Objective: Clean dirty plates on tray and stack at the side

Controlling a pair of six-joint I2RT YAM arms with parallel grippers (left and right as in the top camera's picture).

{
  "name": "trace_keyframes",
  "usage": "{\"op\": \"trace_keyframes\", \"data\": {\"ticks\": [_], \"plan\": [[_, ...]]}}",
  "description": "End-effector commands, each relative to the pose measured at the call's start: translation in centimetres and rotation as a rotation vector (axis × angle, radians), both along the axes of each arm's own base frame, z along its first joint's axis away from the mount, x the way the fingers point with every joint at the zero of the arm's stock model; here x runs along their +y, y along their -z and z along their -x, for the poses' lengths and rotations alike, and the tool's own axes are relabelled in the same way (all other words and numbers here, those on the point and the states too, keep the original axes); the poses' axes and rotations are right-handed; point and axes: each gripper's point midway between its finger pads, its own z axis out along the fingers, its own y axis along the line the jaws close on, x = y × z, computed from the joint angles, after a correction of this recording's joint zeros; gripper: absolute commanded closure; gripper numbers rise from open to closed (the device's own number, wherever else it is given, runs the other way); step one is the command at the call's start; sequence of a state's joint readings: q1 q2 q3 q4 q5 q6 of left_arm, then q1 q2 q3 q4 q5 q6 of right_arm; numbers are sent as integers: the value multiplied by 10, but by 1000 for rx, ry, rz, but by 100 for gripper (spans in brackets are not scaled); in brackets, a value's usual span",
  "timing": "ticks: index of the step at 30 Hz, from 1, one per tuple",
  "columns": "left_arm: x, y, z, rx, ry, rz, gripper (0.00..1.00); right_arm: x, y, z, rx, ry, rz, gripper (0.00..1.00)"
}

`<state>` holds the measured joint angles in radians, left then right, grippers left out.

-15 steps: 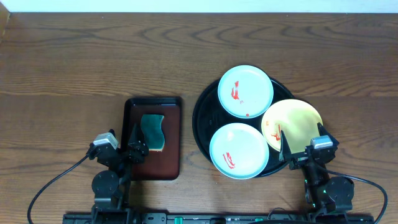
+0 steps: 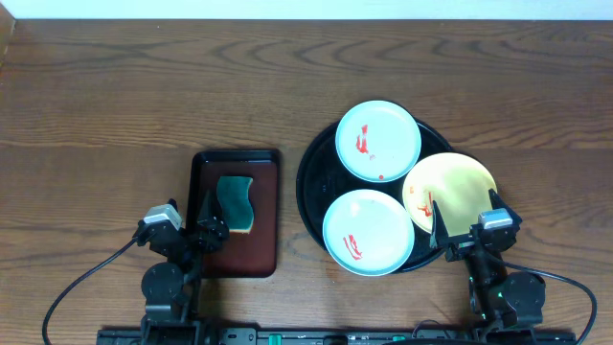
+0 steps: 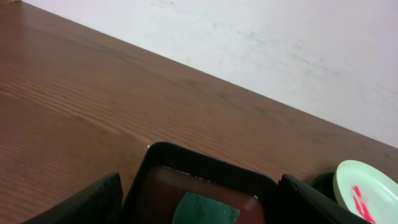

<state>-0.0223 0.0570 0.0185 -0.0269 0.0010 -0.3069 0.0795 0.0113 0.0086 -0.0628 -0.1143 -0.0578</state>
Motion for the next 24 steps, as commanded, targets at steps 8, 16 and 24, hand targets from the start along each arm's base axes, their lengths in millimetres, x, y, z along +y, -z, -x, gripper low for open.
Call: {"op": "trace_keyframes", "data": {"ticks": [8, 16, 24], "plan": [[4, 18, 2, 60, -22, -12, 20, -3, 1, -1, 4, 15, -11, 1], [4, 18, 2, 60, -22, -12, 20, -3, 1, -1, 4, 15, -11, 1], [2, 18, 2, 60, -11, -9, 20, 0, 1, 0, 6, 1, -25, 1]]}}
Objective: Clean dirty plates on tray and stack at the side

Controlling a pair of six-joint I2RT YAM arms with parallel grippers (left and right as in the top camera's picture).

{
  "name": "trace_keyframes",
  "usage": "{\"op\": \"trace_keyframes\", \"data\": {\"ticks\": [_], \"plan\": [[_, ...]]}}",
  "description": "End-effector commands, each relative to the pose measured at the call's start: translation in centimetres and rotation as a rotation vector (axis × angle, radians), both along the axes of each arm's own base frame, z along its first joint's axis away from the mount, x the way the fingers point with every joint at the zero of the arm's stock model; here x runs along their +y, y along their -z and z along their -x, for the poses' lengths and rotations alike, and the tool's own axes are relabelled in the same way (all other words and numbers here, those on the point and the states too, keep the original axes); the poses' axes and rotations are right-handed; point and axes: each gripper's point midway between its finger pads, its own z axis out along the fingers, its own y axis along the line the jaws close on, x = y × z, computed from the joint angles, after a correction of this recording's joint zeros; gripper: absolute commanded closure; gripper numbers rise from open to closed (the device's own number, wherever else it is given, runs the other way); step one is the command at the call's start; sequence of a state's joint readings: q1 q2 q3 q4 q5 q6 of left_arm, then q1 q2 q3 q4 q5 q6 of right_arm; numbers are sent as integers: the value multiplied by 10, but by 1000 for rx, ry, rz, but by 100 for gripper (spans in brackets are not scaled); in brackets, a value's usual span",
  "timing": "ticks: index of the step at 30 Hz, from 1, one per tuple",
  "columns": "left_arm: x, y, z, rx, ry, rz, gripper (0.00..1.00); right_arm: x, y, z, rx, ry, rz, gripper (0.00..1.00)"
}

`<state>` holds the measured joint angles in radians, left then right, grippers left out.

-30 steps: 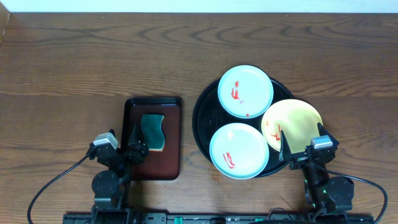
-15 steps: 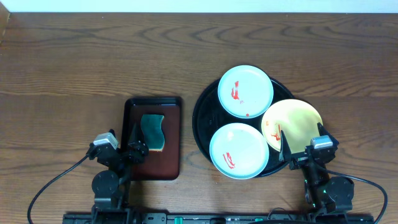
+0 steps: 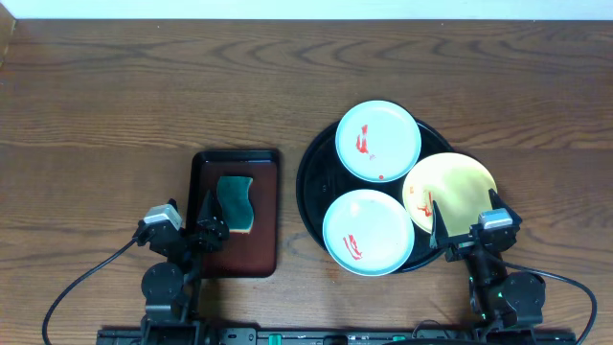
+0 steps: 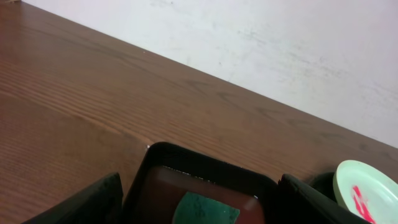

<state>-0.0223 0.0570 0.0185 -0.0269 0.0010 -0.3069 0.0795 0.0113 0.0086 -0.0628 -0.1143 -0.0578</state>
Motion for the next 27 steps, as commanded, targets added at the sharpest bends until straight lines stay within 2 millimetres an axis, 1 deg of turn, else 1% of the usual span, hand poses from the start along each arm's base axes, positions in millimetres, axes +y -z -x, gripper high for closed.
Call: {"op": "trace_keyframes", "data": {"ticks": [1, 3, 5, 7, 9, 10, 12, 14, 16, 18, 19, 21, 24, 27], "plan": [[1, 18, 2, 60, -5, -8, 20, 1, 1, 0, 10, -8, -46, 1], [-7, 16, 2, 54, 40, 19, 20, 7, 0, 2, 24, -38, -126, 1], [-25, 9, 1, 26, 138, 75, 20, 18, -2, 5, 31, -103, -168, 1], [-44, 2, 4, 5, 250, 92, 20, 32, -5, 9, 32, -187, -186, 1], [-57, -3, 7, -5, 326, 102, 20, 41, -13, 15, 30, -247, -215, 1], [-61, -9, 9, -16, 349, 103, 20, 44, -19, 17, 26, -267, -230, 1], [-62, -27, 10, -52, 360, 98, 20, 50, -37, 23, 6, -309, -241, 1], [-62, -55, 14, -102, 361, 74, 20, 53, -59, 29, -5, -332, -239, 1], [-56, -81, 17, -115, 330, 66, 20, 53, -78, 34, 12, -330, -228, 1], [-50, -103, 20, -76, 296, 40, 20, 52, -98, 36, 50, -326, -197, 1], [-49, -110, 20, -40, 292, 18, 20, 52, -105, 36, 79, -323, -184, 1], [-49, -118, 20, 61, 297, -13, 20, 50, -118, 34, 166, -301, -182, 1], [-49, -120, 19, 281, 303, -2, 20, 50, -130, 27, 343, -280, -198, 1], [-49, -117, 16, 481, 303, 25, 20, 51, -129, 18, 540, -257, -218, 1]]}}
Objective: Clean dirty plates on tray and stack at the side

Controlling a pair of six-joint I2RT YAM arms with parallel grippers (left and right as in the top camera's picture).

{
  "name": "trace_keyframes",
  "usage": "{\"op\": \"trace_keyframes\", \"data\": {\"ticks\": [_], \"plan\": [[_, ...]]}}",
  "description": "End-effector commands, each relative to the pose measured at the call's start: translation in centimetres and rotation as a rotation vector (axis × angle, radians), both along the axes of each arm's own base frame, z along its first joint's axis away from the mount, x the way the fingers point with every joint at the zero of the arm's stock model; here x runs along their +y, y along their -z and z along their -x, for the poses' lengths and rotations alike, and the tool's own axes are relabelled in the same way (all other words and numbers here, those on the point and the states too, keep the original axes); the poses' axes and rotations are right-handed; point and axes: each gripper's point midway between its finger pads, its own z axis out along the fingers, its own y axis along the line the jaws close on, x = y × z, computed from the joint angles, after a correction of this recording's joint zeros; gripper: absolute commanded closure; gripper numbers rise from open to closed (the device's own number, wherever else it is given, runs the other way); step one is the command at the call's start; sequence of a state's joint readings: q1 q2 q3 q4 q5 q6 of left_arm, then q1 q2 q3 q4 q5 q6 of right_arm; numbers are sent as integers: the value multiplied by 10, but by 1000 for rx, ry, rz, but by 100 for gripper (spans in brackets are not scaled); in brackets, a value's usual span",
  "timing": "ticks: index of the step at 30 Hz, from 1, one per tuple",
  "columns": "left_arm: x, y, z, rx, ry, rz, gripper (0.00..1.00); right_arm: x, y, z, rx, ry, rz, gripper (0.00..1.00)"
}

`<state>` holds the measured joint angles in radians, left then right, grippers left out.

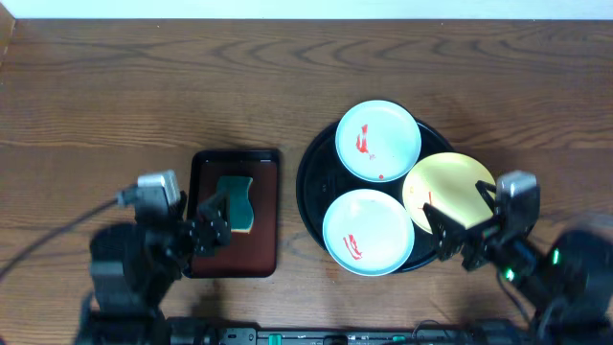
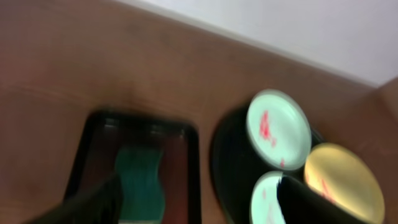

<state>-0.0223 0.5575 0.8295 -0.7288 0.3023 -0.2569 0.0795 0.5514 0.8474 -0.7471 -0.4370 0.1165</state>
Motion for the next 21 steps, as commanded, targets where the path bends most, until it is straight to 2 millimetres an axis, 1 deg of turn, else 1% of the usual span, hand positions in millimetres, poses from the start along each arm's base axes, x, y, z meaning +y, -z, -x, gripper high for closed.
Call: {"op": "trace_keyframes", "data": {"ticks": [1, 4, 7, 9, 13, 15, 17, 19, 21], "plan": [[2, -4, -11, 152, 10, -36, 20, 0, -5, -17, 167, 2, 14, 1], [2, 9, -15, 318, 15, -40, 20, 2, 5, -28, 312, -6, 19, 1], [0, 30, -16, 445, 14, -24, 20, 6, 23, -39, 425, -12, 2, 1], [0, 49, -8, 566, 14, -24, 20, 11, 37, -43, 498, -29, -19, 1], [1, 82, 2, 749, 25, -38, 22, 24, 51, -49, 585, -89, -69, 1], [2, 99, 5, 817, 24, -47, 22, 24, 59, -52, 620, -90, -69, 1], [7, 120, 3, 865, 8, -72, 23, 25, 65, -52, 643, -95, -64, 1], [11, 140, -3, 882, -3, -92, 26, 29, 68, -50, 653, -114, -53, 5], [11, 160, -9, 885, 10, -101, 28, 37, 68, -47, 652, -146, -40, 10]]}}
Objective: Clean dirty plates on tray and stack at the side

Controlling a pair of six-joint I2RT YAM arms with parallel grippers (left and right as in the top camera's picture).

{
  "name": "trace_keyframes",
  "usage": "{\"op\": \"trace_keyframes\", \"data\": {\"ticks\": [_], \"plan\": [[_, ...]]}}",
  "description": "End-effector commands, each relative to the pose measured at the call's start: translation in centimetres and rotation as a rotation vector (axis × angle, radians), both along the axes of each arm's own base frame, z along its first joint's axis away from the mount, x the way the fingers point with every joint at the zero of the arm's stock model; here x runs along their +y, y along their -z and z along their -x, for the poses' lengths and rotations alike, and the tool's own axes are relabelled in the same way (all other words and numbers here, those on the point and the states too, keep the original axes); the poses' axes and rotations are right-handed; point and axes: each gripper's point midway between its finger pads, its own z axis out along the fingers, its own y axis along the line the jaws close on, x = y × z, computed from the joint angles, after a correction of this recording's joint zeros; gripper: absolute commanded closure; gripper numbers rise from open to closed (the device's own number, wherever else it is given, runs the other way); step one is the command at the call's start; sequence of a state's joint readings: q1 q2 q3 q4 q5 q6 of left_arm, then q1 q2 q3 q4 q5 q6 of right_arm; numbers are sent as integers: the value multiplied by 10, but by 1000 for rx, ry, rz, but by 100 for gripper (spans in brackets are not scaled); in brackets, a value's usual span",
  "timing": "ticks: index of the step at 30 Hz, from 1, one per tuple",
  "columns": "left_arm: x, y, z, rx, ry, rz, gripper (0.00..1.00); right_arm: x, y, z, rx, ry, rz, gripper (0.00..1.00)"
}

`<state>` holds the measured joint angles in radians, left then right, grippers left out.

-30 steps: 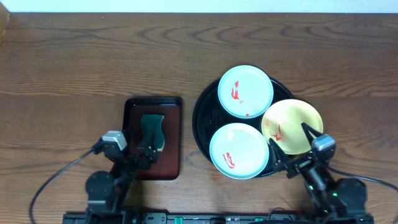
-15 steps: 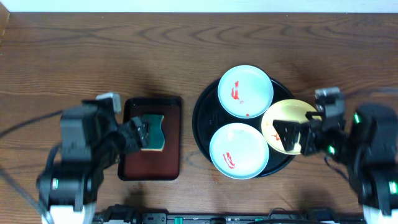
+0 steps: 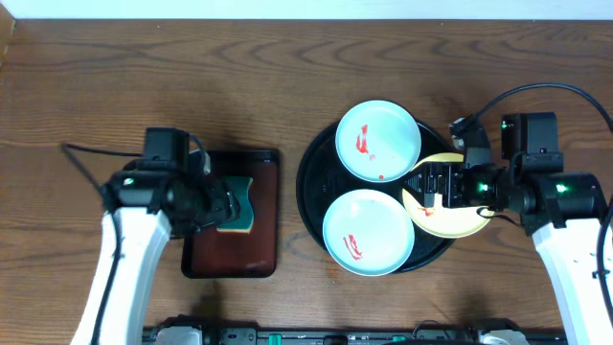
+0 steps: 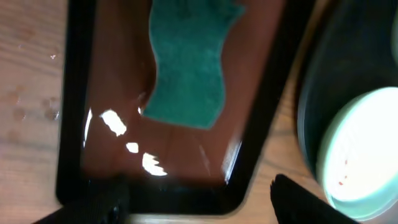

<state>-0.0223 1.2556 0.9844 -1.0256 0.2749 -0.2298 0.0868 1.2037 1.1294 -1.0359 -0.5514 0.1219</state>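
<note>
Three dirty plates lie on the round black tray (image 3: 311, 182): a pale blue plate (image 3: 378, 141) with red smears at the back, a second pale blue plate (image 3: 368, 232) in front, and a yellow plate (image 3: 450, 222) at the right. A green sponge (image 3: 238, 206) lies in the small rectangular tray (image 3: 230, 254). My left gripper (image 3: 213, 203) hangs open over that tray, just left of the sponge (image 4: 189, 68), with the fingers (image 4: 305, 199) spread wide and empty. My right gripper (image 3: 436, 184) hovers over the yellow plate; its jaws cannot be made out.
The rectangular tray (image 4: 74, 93) has a glossy brown floor with a black rim. The round tray (image 4: 323, 62) stands close to its right with a narrow strip of wood between. Bare wooden table lies to the left, behind and at the far right.
Both arms have left the table's front edge. The left gripper is now above the rectangular tray by the sponge. The right arm now reaches in from the right over the yellow plate.
At the two oldest moments both arms sat still at the front edge, the left wrist camera looking across the table. Then both had lifted, the left view showing trays and plates from above. Now each gripper is over its tray; plates and sponge have not moved.
</note>
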Motion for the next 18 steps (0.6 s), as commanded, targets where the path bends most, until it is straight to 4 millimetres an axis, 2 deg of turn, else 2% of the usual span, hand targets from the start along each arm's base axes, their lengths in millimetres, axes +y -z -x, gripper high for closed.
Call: {"op": "trace_keyframes", "data": {"ticks": [1, 2, 5, 7, 9, 16, 18], "plan": [[6, 36, 3, 59, 31, -39, 30, 18, -9, 7, -15, -70, -29, 12], [4, 46, 2, 65, 55, -43, 34, 23, -9, 9, -17, -89, -30, 13], [0, 62, -5, 59, 103, -64, 38, 36, -9, 18, -20, -144, -23, 15], [7, 72, -14, 49, 109, -139, 43, 45, -9, 23, -20, -182, -20, 16], [9, 79, -23, 37, 109, -188, 43, 51, -7, 27, -23, -207, -2, 17], [-5, 107, -43, 25, 153, -194, 43, 60, 0, 35, -29, -237, 75, 18], [-2, 117, -45, 41, 151, -213, 53, 62, 0, 36, -26, -242, 74, 18]]}}
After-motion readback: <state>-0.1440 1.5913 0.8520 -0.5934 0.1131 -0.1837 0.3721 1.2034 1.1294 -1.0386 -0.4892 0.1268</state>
